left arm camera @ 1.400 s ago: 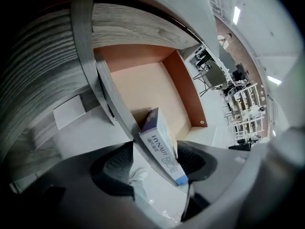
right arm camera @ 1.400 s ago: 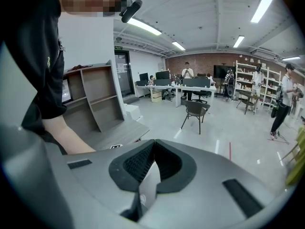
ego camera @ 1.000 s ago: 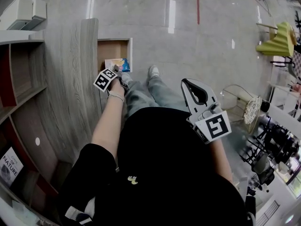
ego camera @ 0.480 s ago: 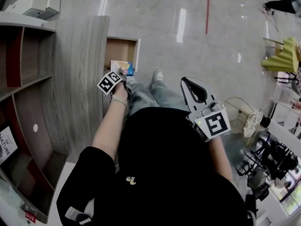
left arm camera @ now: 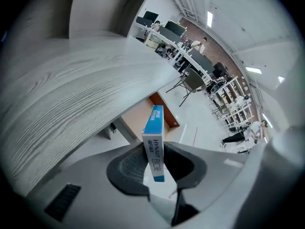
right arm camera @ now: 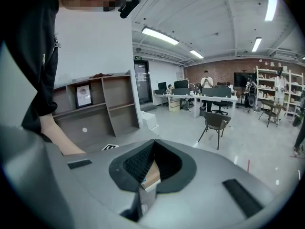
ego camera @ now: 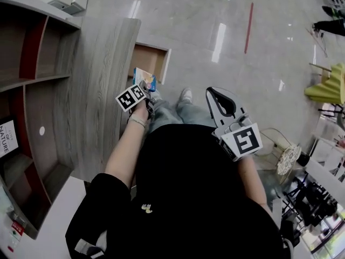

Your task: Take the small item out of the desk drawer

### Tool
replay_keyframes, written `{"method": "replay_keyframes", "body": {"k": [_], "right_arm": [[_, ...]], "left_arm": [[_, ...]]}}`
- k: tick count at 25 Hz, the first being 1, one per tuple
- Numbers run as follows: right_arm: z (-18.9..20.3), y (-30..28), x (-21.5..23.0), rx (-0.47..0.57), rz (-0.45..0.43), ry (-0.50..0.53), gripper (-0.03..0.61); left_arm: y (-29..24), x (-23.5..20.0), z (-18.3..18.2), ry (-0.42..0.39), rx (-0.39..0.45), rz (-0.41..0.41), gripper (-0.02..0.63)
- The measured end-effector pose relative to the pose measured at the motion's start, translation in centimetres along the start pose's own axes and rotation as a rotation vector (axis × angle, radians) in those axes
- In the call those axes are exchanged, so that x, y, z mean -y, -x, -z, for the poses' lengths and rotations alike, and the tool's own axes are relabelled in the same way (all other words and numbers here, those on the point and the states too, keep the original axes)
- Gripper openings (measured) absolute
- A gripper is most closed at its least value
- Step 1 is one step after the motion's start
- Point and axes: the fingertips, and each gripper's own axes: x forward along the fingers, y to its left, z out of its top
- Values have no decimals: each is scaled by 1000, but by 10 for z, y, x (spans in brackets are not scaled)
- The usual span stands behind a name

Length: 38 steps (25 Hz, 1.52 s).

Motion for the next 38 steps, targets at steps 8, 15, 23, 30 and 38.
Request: {"method": "replay_keyframes", "body": {"k": [8,15,23,30,38], "right_arm": [[-15,-6,-10,61,-79,30,-3],[-37,-10,-11,117,-118,-3,-3],[-47,-14,-17,149,-171,23,-3],[-59,-17,-17,173,-198,22,-3],[-73,-21,-21,199,-225,46,-3]], "left_arm": [[47,35,-15,-131,19,91,101],[97,87,-42,-279,82,157,100],[159,138,-69,-469,212,207,100],[204,181,-85,-642,327,257,100],[253,220,-97,-804,473,321,100]]}}
